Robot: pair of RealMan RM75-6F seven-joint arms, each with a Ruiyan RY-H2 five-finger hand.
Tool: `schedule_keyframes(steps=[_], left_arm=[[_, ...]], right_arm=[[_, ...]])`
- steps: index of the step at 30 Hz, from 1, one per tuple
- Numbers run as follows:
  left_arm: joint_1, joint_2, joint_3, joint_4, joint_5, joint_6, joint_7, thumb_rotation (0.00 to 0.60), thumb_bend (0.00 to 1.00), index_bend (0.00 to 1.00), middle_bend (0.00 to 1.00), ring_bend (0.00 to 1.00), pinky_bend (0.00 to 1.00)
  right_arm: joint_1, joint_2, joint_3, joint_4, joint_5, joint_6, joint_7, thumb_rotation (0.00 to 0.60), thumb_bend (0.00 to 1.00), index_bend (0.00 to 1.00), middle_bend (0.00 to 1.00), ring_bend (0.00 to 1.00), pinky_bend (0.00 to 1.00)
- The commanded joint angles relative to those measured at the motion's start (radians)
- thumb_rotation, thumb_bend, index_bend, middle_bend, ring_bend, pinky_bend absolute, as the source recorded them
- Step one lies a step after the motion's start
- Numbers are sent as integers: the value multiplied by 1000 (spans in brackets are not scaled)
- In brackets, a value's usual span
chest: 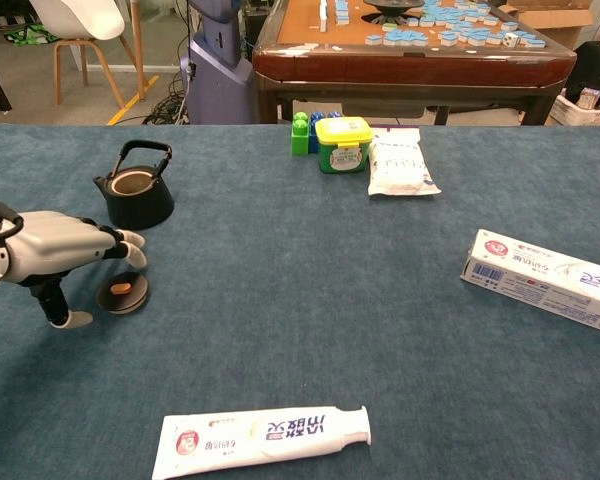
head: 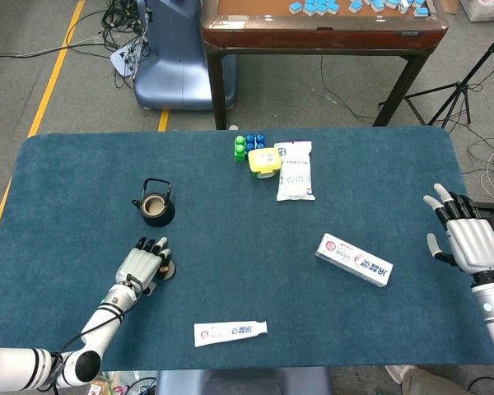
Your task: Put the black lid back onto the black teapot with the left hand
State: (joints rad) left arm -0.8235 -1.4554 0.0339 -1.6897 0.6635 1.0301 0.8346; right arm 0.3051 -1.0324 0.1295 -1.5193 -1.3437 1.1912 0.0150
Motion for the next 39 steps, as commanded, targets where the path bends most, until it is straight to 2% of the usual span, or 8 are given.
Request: schedule_keyframes(steps=[1, 11, 28, 39], left_arm=[[1, -3, 1, 2, 1, 5, 0, 600, 306, 148, 0, 0, 0], [5, -9, 6, 1, 5, 17, -2, 600, 305, 192, 0, 0, 0], [4, -23, 6, 6, 6, 23, 1, 600, 305, 212, 0, 0, 0], [9, -28, 7, 10, 13, 28, -2, 600, 306, 272, 0, 0, 0]], right_arm=[[1, -1, -1, 0, -2, 0, -1, 600, 515, 117, 0, 0, 0], [-2, -3, -1, 7, -1, 4, 9, 600, 516, 117, 0, 0, 0], [-6, -7, -4, 25, -7, 7, 28, 600, 516, 117, 0, 0, 0], [-7, -7, -4, 29, -10, 10, 33, 600, 516, 117, 0, 0, 0]])
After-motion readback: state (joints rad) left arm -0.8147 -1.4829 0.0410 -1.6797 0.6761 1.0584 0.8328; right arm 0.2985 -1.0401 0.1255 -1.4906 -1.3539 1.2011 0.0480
